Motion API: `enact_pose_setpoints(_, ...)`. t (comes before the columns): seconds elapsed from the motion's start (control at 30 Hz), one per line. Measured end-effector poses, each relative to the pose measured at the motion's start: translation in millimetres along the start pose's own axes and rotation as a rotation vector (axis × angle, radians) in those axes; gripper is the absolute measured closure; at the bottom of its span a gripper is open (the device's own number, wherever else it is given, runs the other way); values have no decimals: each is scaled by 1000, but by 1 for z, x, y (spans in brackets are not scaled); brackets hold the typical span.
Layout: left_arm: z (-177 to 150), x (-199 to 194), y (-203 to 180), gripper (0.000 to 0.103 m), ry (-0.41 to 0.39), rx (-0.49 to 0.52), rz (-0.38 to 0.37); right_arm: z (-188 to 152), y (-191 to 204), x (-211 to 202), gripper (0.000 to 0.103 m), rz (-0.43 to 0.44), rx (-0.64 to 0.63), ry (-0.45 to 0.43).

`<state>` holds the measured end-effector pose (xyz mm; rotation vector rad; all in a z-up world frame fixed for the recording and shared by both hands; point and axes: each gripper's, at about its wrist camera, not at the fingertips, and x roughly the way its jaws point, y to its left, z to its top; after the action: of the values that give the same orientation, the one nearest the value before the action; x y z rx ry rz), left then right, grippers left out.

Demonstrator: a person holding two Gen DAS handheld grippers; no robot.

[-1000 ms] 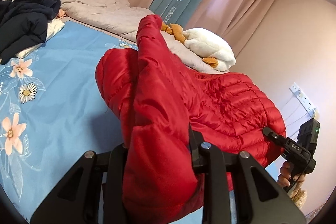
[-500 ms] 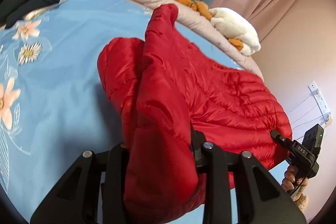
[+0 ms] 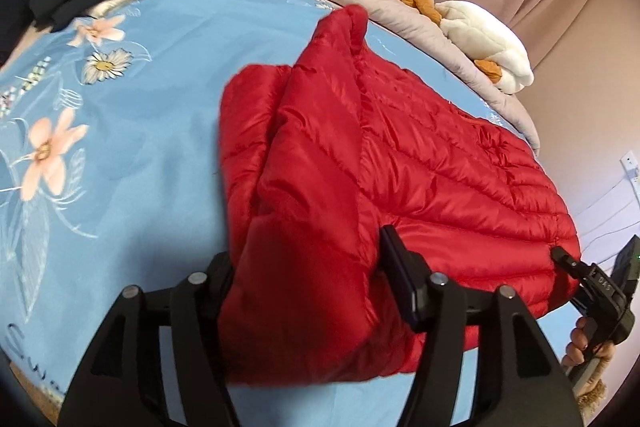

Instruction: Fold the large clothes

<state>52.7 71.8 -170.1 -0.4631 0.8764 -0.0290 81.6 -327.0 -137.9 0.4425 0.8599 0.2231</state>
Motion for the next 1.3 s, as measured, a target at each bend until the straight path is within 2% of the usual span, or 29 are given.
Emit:
enact_pose_setpoints(0.03, -1, -4, -1, 38, -5, 3, 9, 0, 1, -3, 52, -21, 0, -7)
enact_pose_setpoints(0.1, -2, -14, -3, 32, -22, 17, 41, -1, 3, -9, 51, -45, -1, -20)
enact_pose_setpoints(0.2, -3, -32, -7, 22, -62, 39, 55, -3, 4, -15, 47, -42, 16, -10)
enact_pose_setpoints(0.27, -4, -46, -10, 13, -92, 52, 43, -5, 8, -26, 25, -53, 10, -48)
enact_pose_setpoints(0.3, -4, -54, -12, 11, -109, 58, 35, -5, 11, -30, 23, -64, 2, -72)
enact_pose_setpoints(0.37, -4, -64, -18, 1, -131, 69, 32, -5, 18, -45, 21, -89, -27, -120)
enact_pose_setpoints(0.6, -12, -110, -48, 0, -229, 137, 33, -3, 50, -83, 2, -119, -113, -247)
enact_pose_setpoints(0.8, -28, -134, -73, 0, -285, 195, 26, -17, 84, -100, 1, -177, -227, -345)
enact_pose_setpoints(0.9, -33, -135, -81, 0, -288, 221, 55, -25, 92, -100, 1, -181, -249, -355)
enact_pose_setpoints(1.0, -39, -130, -86, 0, -282, 254, 82, -33, 98, -94, 1, -151, -264, -336)
enact_pose_setpoints(1.17, -45, -118, -85, 0, -244, 258, 105, -43, 107, -87, 1, -177, -303, -303)
enact_pose_setpoints(1.3, -49, -109, -86, 0, -214, 276, 124, -47, 111, -77, 1, -160, -313, -259)
